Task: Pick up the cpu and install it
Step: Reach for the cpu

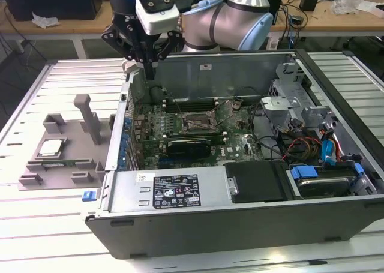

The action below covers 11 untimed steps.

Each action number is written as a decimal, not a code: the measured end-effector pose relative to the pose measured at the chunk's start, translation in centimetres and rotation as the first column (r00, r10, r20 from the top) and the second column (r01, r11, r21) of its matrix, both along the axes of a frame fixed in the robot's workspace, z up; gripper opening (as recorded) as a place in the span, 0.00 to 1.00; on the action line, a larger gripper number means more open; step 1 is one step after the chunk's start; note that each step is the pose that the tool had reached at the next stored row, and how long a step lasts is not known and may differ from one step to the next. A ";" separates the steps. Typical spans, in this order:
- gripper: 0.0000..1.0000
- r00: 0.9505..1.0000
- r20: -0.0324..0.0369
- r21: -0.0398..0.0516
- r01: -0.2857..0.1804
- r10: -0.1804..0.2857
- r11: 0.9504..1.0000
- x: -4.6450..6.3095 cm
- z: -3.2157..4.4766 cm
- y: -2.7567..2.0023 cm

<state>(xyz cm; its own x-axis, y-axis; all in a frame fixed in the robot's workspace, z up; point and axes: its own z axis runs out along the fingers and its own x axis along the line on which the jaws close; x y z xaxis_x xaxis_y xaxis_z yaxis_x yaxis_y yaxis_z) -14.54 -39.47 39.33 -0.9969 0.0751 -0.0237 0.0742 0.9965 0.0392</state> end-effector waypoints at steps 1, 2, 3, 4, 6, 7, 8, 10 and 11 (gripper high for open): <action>0.11 1.000 0.000 0.000 0.000 0.000 1.000 -0.2 0.00 0.00; 0.11 1.000 0.000 0.000 0.000 0.000 1.000 -0.7 0.00 0.00; 0.11 1.000 0.000 0.000 0.000 0.000 1.000 -1.0 0.00 0.00; 0.11 1.000 0.000 0.000 0.000 0.000 1.000 -1.4 0.00 0.00; 0.11 1.000 0.000 0.000 0.000 0.000 1.000 -2.0 0.00 0.00; 0.11 1.000 0.000 0.000 0.000 0.000 1.000 -2.2 0.00 0.00; 0.11 1.000 0.000 0.000 0.000 0.000 1.000 -2.7 0.00 0.00; 0.11 1.000 0.000 0.000 0.000 0.000 1.000 -3.2 0.00 0.00; 0.11 1.000 0.000 0.000 0.000 0.000 1.000 -3.4 0.00 0.00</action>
<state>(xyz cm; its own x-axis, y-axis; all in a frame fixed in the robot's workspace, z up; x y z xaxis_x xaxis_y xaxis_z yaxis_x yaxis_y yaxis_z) -17.94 -39.46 39.33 -0.9969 0.0751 -0.0237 0.0742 0.9965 0.0391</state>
